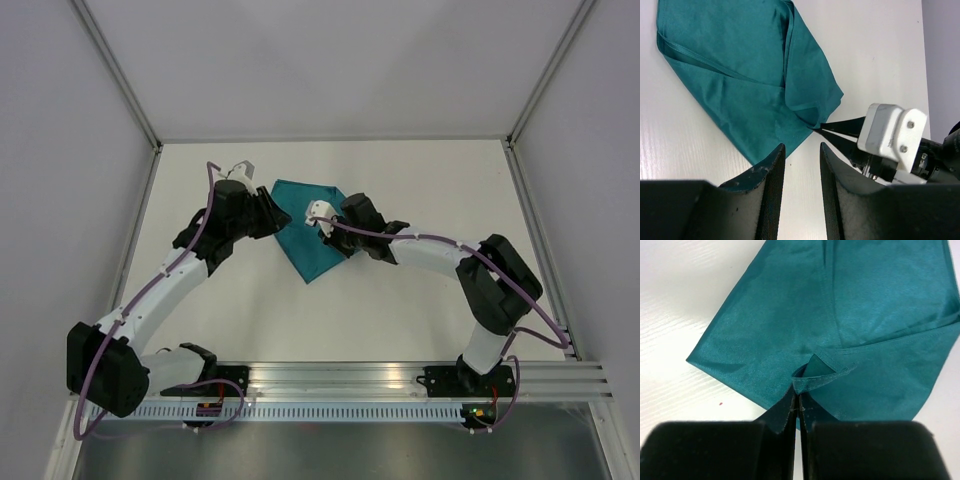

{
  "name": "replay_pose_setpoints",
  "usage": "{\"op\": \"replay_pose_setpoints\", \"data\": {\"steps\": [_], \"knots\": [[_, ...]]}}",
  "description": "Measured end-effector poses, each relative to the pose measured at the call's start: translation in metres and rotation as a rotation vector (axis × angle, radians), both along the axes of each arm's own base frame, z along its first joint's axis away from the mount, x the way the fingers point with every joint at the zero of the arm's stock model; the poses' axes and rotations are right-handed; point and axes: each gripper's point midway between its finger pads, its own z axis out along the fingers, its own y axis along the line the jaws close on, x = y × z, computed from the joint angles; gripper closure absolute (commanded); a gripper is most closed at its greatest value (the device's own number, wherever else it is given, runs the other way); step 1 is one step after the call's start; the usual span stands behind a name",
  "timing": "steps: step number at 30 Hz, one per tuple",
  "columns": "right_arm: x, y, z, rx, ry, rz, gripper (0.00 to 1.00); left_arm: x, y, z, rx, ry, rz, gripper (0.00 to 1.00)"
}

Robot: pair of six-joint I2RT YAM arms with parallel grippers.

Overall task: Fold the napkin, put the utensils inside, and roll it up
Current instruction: Fold the napkin

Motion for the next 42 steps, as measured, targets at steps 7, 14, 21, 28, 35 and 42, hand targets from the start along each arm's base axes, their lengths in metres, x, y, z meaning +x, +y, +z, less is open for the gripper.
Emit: {"op": "replay_pose_setpoints", "data": {"steps": [7, 14, 21, 28, 35, 42], "knots": [[-0.014, 0.012, -0.020, -0.057, 0.005, 0.053, 0.94, -0.008, 0.003, -0.013, 0.008, 0.024, 0.002, 0.60], [-0.028, 0.023, -0.034, -0.086, 0.019, 0.094, 0.91, -0.010, 0.007, -0.014, 0.009, 0.024, 0.009, 0.59], [-0.047, 0.036, -0.047, -0.110, 0.036, 0.149, 0.72, -0.010, 0.011, -0.006, 0.000, 0.005, 0.021, 0.57], [-0.043, 0.048, -0.040, -0.104, 0.043, 0.159, 0.58, -0.009, 0.013, -0.007, 0.001, 0.007, 0.025, 0.55], [-0.044, 0.060, -0.027, -0.067, 0.068, 0.184, 0.55, -0.003, 0.015, 0.010, -0.014, -0.027, 0.037, 0.52], [-0.054, 0.060, -0.026, -0.050, 0.144, 0.190, 0.54, 0.001, 0.016, 0.033, -0.033, -0.078, 0.045, 0.51]]}}
